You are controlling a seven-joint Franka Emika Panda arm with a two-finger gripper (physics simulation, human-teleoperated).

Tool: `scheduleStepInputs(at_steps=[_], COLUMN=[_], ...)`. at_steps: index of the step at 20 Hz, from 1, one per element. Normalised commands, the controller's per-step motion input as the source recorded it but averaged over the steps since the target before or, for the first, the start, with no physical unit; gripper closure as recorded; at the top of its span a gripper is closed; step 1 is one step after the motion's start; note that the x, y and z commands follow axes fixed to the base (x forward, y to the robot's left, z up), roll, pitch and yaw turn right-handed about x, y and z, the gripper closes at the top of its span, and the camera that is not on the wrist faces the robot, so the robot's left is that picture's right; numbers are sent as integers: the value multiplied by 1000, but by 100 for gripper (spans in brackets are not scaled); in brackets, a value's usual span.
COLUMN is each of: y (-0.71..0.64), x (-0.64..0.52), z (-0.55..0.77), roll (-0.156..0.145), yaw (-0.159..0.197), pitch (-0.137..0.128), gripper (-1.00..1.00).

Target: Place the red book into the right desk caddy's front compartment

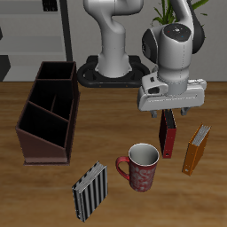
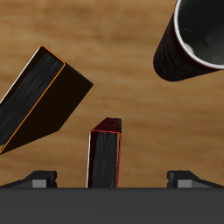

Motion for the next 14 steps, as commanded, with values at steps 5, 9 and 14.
scheduleStepInputs(at_steps=[5, 9, 14], y=[48, 98, 54], x=[19, 60, 31], z=[-87, -173, -222], roll=[11, 2, 12], yaw=[1, -9, 5], pitch=[-2, 20, 20], gripper=[-100, -100, -100])
